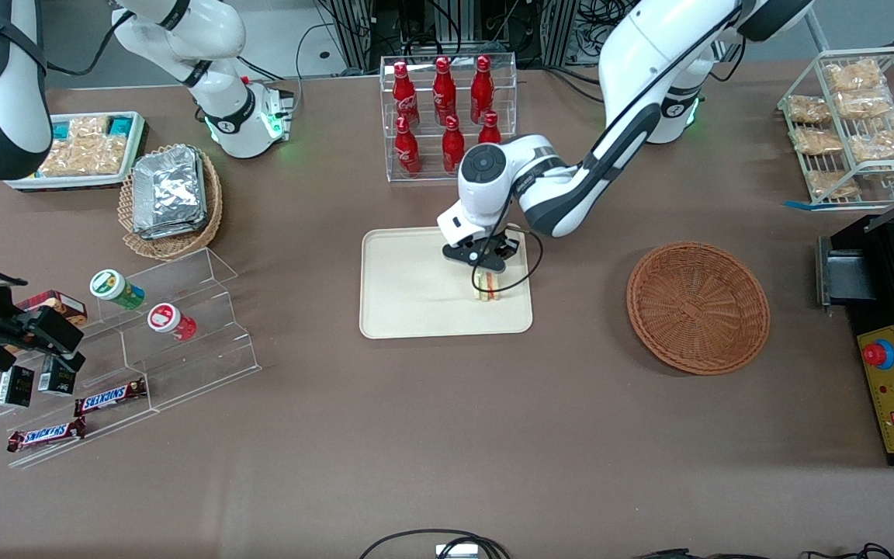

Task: Place sandwich from basket to tray
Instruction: 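Lower the sandwich onto the cream tray and open the left gripper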

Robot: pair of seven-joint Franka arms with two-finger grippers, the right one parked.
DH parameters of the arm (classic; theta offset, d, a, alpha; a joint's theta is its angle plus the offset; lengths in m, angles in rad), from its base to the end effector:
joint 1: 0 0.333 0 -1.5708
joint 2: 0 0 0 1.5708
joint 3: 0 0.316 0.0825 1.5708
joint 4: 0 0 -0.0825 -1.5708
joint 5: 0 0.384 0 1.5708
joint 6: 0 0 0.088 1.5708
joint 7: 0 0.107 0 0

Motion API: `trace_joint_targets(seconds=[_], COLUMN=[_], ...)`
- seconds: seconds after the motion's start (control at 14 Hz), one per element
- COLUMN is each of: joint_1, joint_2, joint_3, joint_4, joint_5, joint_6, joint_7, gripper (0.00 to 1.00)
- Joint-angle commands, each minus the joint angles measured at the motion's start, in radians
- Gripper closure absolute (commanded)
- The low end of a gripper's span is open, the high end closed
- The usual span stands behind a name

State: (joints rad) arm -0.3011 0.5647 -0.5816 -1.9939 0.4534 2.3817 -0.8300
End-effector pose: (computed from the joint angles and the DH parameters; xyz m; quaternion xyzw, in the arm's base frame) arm 0.3902 -0.4561 0.2109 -0.9861 0.1649 0.0151 0.0165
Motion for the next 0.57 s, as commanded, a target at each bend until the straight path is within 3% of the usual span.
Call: trace_joint_targets(seconds=[0.0, 0.21, 0.36, 0.5], joint_1=[-0.012, -0.012, -0.012, -0.006], joint_2=[0.021, 0.021, 0.020, 0.008], joint_3=[0.005, 0.005, 0.005, 0.005], joint_4=[0.027, 0.023, 0.027, 0.029], joint_5=[0.027, 0.027, 0.027, 0.024], joint_6=[-0.001, -0.012, -0.019, -0.039], joint_7=[-0.037, -0.050, -0.075, -0.099], gripper=[0.89, 0.54, 0.46, 0.45])
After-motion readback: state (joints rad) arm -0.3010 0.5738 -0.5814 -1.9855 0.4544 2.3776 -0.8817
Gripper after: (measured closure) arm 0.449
